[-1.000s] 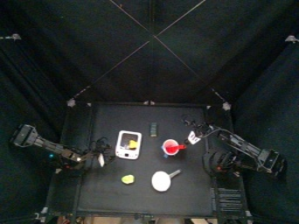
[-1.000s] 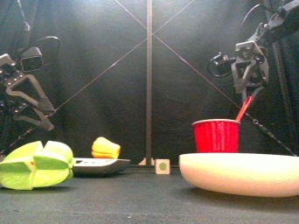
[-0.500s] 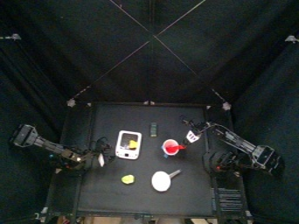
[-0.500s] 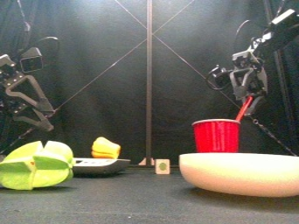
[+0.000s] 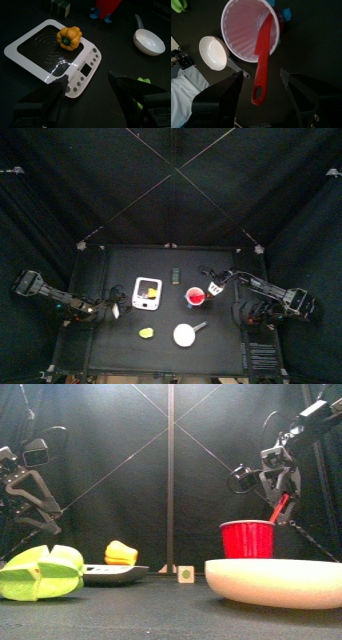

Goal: Grab knife

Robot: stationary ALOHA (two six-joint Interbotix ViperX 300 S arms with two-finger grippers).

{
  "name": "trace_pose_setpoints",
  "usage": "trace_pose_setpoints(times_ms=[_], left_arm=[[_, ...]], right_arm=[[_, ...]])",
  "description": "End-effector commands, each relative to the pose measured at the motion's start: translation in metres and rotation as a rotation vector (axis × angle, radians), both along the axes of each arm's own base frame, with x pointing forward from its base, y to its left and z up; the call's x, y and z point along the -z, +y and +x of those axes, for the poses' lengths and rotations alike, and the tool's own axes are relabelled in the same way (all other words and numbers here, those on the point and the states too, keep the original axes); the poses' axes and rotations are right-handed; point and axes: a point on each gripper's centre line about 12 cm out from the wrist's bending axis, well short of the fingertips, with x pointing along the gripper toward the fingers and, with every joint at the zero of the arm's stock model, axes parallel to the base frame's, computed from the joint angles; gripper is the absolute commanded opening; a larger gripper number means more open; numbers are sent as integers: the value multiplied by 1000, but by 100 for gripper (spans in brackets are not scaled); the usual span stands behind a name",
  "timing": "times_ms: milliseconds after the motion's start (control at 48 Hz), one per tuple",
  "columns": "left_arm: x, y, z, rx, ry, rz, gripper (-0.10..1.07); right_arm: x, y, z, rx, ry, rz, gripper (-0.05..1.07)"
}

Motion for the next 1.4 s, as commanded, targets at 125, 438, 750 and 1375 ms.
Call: trace_pose_setpoints(times_ms=[125,438,750,1375], left_arm=[[-2,0,2,-2,-8,2,97],[-2,0,2,-2,-7,3,97],[-1,0,2,-2,-4,1,97],[-2,0,2,0,-4,2,97]], right_arm=[[-6,-6,7,10,-21,-13,91],[-4,-5,11,23,-24,15,72],[-14,-7,14,21,-40,10,59],[-48,-9,18,-25,-81,-33,35]])
